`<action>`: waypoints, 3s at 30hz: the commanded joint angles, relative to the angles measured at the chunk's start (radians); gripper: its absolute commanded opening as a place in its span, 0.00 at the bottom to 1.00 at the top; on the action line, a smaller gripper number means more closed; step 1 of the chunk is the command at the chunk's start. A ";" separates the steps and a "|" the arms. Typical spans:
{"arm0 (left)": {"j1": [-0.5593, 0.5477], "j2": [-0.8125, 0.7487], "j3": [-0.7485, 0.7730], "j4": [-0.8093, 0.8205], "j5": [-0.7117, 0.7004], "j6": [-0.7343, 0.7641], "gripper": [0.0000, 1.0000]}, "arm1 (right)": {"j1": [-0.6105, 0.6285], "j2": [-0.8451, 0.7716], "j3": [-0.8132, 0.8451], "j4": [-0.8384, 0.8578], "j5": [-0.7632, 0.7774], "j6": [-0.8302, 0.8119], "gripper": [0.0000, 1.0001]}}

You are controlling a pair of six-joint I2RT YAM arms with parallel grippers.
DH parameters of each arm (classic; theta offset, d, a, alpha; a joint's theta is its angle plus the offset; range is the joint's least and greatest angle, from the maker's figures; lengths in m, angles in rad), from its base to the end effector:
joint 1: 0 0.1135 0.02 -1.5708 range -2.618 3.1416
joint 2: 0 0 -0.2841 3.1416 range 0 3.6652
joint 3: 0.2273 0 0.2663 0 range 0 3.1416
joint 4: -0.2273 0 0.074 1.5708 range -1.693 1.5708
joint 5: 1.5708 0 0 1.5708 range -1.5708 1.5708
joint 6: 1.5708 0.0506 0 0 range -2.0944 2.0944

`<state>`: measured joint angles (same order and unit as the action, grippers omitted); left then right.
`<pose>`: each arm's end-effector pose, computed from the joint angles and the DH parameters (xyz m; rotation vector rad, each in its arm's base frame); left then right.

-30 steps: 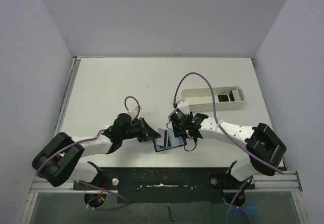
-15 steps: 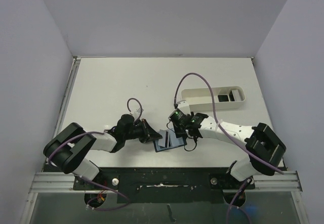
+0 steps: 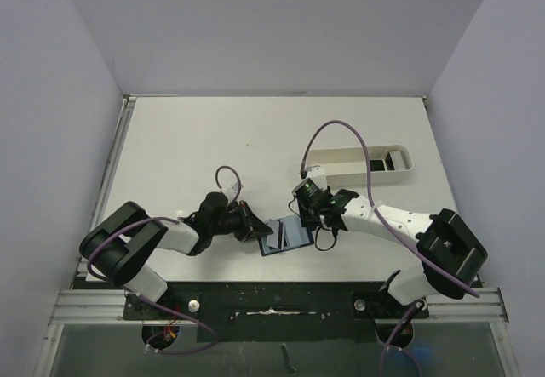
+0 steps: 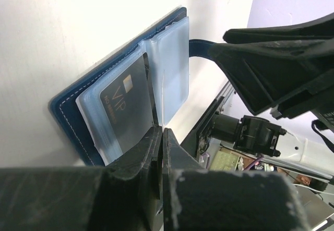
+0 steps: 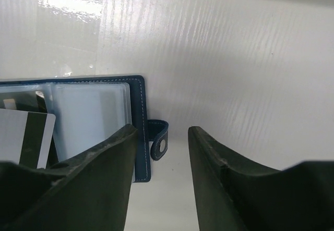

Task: Put the credit cards into the card holder
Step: Insert the credit card into the card holder.

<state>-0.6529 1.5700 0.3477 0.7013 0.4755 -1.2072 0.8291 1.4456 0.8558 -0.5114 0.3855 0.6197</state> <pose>0.1988 -0.1812 0.1150 -0.3392 2.4473 -1.4903 0.2087 0.1997 0.1931 -0.1475 2.5393 0.0314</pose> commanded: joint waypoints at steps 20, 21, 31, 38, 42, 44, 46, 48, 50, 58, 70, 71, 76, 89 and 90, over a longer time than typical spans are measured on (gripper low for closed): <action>0.046 -0.052 -0.005 0.002 -0.003 0.063 0.00 | 0.072 0.000 -0.160 0.218 -0.108 0.161 0.11; 0.048 -0.051 -0.007 -0.003 -0.003 0.066 0.00 | 0.076 0.005 -0.158 0.214 -0.104 0.167 0.10; 0.062 -0.143 -0.012 -0.130 -0.038 0.106 0.00 | 0.104 0.015 -0.148 0.184 -0.084 0.194 0.09; 0.079 -0.194 -0.040 -0.197 -0.050 0.140 0.00 | 0.106 0.013 -0.149 0.182 -0.077 0.200 0.09; 0.086 -0.191 -0.043 -0.203 -0.033 0.152 0.00 | 0.106 0.017 -0.146 0.180 -0.077 0.198 0.09; 0.088 -0.191 -0.048 -0.206 -0.031 0.156 0.00 | 0.106 0.019 -0.144 0.179 -0.075 0.198 0.09; 0.091 -0.191 -0.051 -0.208 -0.031 0.158 0.00 | 0.107 0.019 -0.144 0.179 -0.073 0.197 0.09; 0.093 -0.183 -0.055 -0.199 -0.027 0.159 0.00 | 0.106 0.018 -0.142 0.174 -0.070 0.196 0.09; 0.093 -0.168 -0.060 -0.170 -0.014 0.156 0.00 | 0.107 0.021 -0.140 0.167 -0.065 0.197 0.09; 0.094 -0.077 -0.091 0.025 0.065 0.094 0.00 | 0.108 0.033 -0.133 0.160 -0.063 0.193 0.10; 0.094 -0.157 -0.077 -0.081 0.024 0.118 0.00 | 0.143 -0.003 0.010 -0.006 0.013 0.197 0.30; 0.094 -0.166 -0.076 -0.091 0.017 0.121 0.00 | 0.148 -0.012 0.029 -0.026 0.017 0.198 0.34; 0.094 -0.177 -0.077 -0.075 0.010 0.118 0.00 | 0.158 -0.024 0.061 -0.001 -0.001 0.197 0.32; 0.093 -0.110 -0.100 0.027 0.044 0.091 0.00 | 0.156 0.093 0.052 0.094 -0.041 0.190 0.29; 0.093 -0.106 -0.101 0.034 0.046 0.091 0.00 | 0.154 0.098 0.048 0.098 -0.043 0.190 0.28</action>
<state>-0.5602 1.4467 0.2527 0.6361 0.4965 -1.1156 0.9829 1.5291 0.8925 -0.4637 0.3416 0.8131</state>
